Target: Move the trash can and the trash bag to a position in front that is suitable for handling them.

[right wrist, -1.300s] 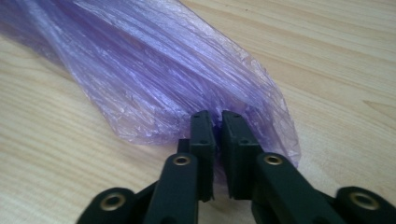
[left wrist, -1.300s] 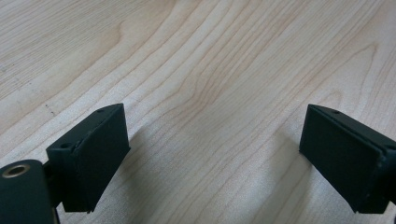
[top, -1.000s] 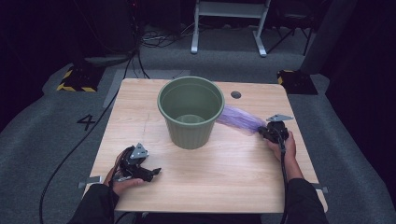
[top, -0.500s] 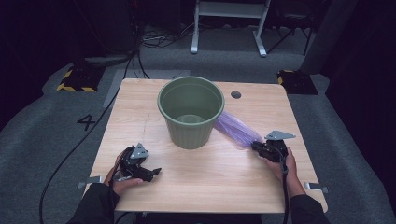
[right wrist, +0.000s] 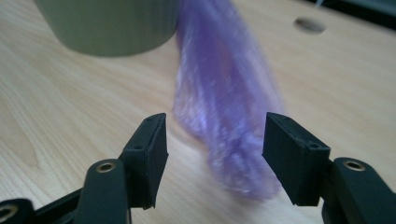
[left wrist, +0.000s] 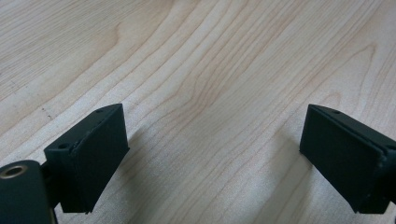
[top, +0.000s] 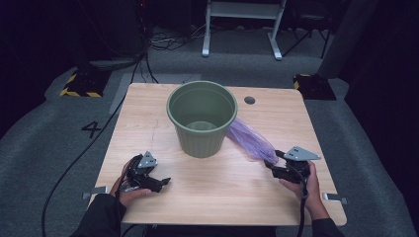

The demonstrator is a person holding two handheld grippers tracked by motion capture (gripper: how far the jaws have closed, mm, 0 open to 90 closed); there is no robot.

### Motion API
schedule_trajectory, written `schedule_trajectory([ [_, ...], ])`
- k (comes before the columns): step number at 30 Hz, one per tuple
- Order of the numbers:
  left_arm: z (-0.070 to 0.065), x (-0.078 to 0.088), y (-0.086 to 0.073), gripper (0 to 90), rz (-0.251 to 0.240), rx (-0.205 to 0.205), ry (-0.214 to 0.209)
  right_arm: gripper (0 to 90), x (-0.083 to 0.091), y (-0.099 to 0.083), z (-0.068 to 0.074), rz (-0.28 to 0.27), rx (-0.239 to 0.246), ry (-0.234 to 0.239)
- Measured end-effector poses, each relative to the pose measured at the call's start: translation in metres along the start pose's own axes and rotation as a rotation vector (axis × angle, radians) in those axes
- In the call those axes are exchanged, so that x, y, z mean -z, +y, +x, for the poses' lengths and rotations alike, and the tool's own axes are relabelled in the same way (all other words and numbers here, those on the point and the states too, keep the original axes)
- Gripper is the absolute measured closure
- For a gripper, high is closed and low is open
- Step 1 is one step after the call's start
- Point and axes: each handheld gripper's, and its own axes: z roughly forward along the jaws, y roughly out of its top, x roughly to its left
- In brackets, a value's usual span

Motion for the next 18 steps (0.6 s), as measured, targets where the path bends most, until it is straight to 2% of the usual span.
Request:
schedule_trajectory([
  [2, 0.000, 0.000, 0.000, 7.2, -0.001, -0.002, -0.001, 43.1, 0.008, 0.000, -0.007, -0.019, 0.015, -0.041],
  [3, 0.000, 0.000, 0.000, 7.2, -0.001, -0.002, -0.001, 44.2, 0.009, -0.001, -0.012, -0.014, 0.005, -0.053],
  [4, 0.000, 0.000, 0.000, 7.2, -0.001, -0.003, -0.001, 44.8, 0.010, -0.003, -0.018, -0.007, -0.013, -0.061],
  [5, 0.000, 0.000, 0.000, 7.2, 0.000, -0.005, 0.000, 47.2, 0.009, -0.008, -0.031, 0.003, -0.049, -0.087],
  [6, 0.000, 0.000, 0.000, 7.2, 0.000, -0.005, 0.000, 47.2, 0.009, -0.008, -0.031, 0.003, -0.049, -0.087],
  [8, 0.001, 0.000, 0.001, 7.2, 0.000, -0.008, 0.000, 49.3, 0.006, -0.011, -0.043, 0.003, -0.087, -0.088],
  [10, 0.000, -0.001, 0.001, 7.0, -0.001, -0.005, -0.001, 51.8, 0.001, -0.014, -0.052, 0.005, -0.130, -0.063],
  [13, 0.000, -0.001, 0.001, 6.9, -0.001, -0.006, -0.002, 54.1, -0.012, -0.017, -0.058, 0.028, -0.165, -0.007],
  [16, 0.000, -0.001, 0.001, 6.9, 0.000, -0.007, -0.002, 54.9, -0.023, -0.020, -0.057, 0.044, -0.177, 0.067],
  [18, 0.000, -0.001, 0.001, 6.9, -0.001, -0.006, -0.001, 55.8, -0.028, -0.020, -0.054, 0.056, -0.166, 0.099],
])
